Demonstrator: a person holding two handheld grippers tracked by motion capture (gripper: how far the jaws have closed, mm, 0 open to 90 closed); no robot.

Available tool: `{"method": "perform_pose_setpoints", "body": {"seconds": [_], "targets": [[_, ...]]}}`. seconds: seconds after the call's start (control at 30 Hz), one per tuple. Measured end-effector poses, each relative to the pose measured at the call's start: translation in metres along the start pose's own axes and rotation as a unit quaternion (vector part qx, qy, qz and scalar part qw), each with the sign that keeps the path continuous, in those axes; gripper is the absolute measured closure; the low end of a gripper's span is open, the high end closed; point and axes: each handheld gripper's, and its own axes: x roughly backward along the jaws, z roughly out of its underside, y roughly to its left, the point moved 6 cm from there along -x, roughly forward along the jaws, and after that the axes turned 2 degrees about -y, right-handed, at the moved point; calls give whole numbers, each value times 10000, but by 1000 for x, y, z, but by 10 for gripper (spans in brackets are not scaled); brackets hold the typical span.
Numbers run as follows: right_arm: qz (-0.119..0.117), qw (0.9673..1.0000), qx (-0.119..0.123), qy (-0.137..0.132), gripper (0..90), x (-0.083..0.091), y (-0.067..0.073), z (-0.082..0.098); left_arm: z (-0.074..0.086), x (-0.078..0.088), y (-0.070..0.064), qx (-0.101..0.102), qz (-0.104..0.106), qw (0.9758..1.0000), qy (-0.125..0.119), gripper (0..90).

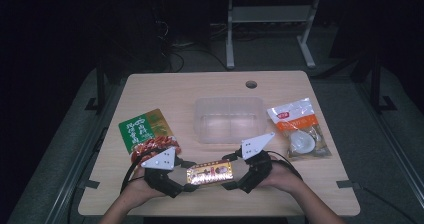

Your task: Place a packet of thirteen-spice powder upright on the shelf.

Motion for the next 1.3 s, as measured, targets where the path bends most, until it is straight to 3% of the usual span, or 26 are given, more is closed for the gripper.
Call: {"method": "perform_pose_setpoints", "body": {"seconds": [0.6,0.93,1.13,1.3], "targets": [[17,9998,167,-132,275,3,4,0,0,0,-1,8,207,9997,-104,320],[-9,9992,378,148,314,1,11,3,9,-2,-2,-67,448,9989,80,317],[31,9990,366,262,318,0,12,0,13,-7,-2,-93,325,9993,173,298],[118,9992,309,232,319,4,11,-1,16,-10,0,-37,235,9992,329,205]]}}
